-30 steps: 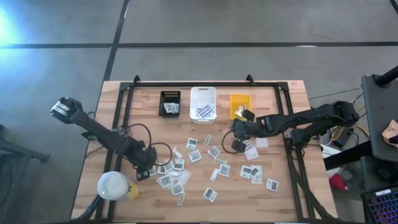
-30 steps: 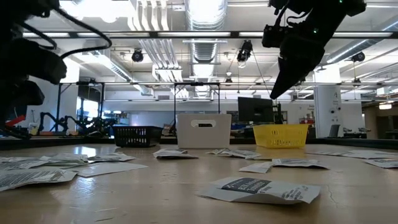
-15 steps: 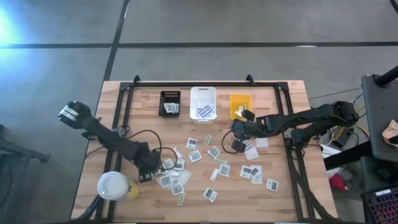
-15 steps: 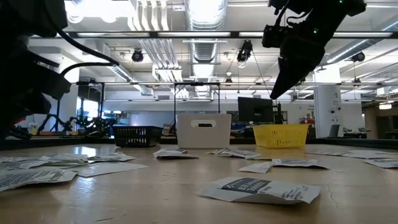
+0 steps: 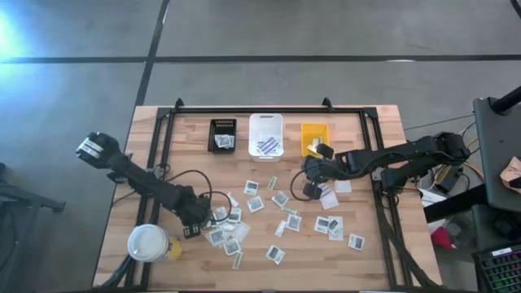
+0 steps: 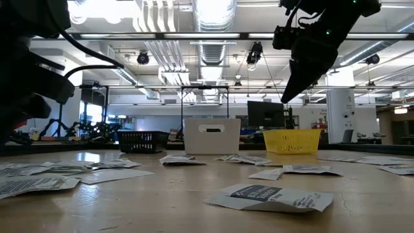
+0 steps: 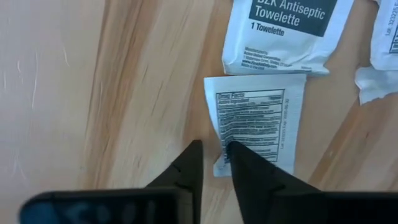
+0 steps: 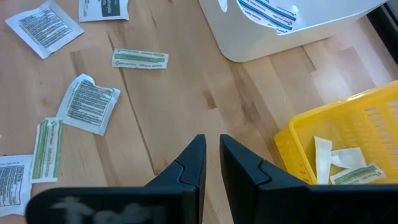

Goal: Pick & Place First Aid Supplies
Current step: Put the towelette pack into the black basket

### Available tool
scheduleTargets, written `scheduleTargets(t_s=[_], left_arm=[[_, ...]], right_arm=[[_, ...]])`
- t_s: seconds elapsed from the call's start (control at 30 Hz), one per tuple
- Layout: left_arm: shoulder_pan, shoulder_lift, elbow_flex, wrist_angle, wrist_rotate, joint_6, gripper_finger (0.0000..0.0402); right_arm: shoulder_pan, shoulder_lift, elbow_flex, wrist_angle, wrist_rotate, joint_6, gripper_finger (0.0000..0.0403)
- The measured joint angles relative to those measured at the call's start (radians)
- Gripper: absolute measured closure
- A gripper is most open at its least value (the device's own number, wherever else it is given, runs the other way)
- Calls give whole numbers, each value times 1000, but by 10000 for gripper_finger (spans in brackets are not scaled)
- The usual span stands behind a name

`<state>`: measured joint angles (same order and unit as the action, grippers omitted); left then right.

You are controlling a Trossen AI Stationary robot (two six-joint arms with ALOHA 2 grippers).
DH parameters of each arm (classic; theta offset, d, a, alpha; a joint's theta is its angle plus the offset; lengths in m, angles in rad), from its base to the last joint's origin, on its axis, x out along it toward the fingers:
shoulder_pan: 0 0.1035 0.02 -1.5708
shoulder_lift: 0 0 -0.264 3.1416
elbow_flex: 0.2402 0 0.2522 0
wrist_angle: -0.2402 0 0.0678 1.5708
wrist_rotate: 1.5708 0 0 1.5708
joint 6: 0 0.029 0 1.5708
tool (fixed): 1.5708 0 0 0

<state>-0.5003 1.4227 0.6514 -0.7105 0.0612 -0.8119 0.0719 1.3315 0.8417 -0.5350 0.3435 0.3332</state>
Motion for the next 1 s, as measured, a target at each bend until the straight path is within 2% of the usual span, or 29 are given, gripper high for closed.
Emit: scheduleTargets(t_s=[0.27, 0.7, 1.0], left_arm=[[0, -3, 0, 6, 4, 8, 397], [0, -86, 7, -19, -10, 47, 401], [1, -152, 10, -111, -21, 51, 401]], right_arm=[[0, 0, 0, 0, 0, 6, 360], [0, 0, 0, 0, 0, 8, 360], [0, 0, 0, 0, -1, 8, 360]])
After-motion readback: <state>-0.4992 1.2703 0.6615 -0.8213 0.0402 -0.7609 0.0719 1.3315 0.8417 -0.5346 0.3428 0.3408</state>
